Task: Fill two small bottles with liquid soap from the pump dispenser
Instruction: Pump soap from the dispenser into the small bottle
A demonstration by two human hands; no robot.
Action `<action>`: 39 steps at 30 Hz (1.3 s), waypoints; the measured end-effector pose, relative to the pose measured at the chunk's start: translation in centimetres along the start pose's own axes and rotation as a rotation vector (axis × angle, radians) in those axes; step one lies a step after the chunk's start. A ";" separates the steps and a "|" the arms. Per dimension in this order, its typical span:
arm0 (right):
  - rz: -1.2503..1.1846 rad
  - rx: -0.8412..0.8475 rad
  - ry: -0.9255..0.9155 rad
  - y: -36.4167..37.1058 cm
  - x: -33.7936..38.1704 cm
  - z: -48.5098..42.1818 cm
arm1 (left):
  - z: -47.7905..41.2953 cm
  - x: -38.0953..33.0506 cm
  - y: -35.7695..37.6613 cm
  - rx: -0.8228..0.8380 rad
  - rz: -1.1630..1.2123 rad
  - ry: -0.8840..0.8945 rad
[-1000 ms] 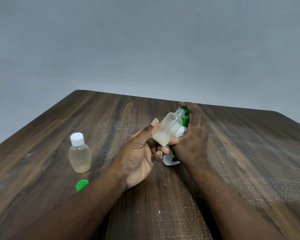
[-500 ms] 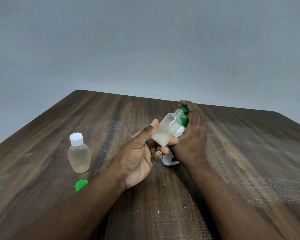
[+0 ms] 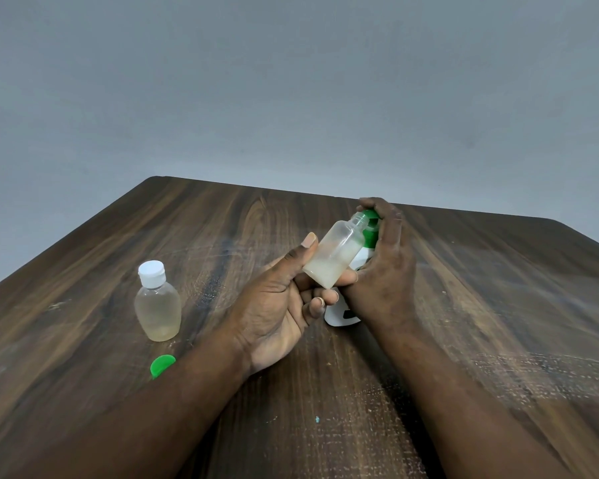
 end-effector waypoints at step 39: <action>0.017 -0.017 -0.017 0.2 -0.5 0.0 | -0.1 0.1 -0.1 -0.001 -0.010 -0.011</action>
Point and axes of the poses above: each hand's wrist, its own z-axis away from the middle knuckle, its own y-axis out of the palm, x = y × z, the point moved 3 cm from there along -z, towards the middle knuckle, and after that the axes turned 9 degrees about x, right-handed, at the moved point
